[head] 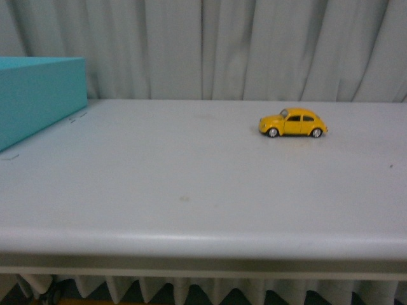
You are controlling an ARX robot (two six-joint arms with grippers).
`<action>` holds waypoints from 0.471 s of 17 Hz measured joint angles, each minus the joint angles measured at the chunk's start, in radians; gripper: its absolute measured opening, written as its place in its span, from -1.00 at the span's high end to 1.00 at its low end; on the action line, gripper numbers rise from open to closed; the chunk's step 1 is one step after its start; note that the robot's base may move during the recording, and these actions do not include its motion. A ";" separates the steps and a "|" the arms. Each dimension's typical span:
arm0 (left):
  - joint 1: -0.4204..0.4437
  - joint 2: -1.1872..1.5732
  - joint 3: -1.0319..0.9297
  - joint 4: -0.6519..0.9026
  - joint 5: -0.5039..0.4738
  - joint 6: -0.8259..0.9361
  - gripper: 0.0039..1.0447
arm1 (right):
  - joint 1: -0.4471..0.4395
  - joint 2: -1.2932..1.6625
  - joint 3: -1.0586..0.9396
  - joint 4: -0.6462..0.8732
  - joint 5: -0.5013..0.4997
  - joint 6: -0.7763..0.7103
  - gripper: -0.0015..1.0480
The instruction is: Wind up and store yellow beetle toy
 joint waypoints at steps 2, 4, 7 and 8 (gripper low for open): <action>0.000 0.000 0.000 0.000 0.000 0.000 -0.88 | 0.000 0.000 0.000 0.001 0.000 0.000 -0.87; 0.000 0.000 0.000 0.000 0.000 -0.001 -0.88 | 0.000 0.000 0.000 0.000 0.000 0.000 -0.87; 0.000 0.000 0.000 0.000 0.000 -0.001 -0.88 | 0.000 0.000 0.000 0.002 0.000 0.000 -0.87; 0.000 0.000 0.000 -0.001 0.000 -0.001 -0.88 | 0.000 0.000 0.000 0.001 0.000 0.000 -0.87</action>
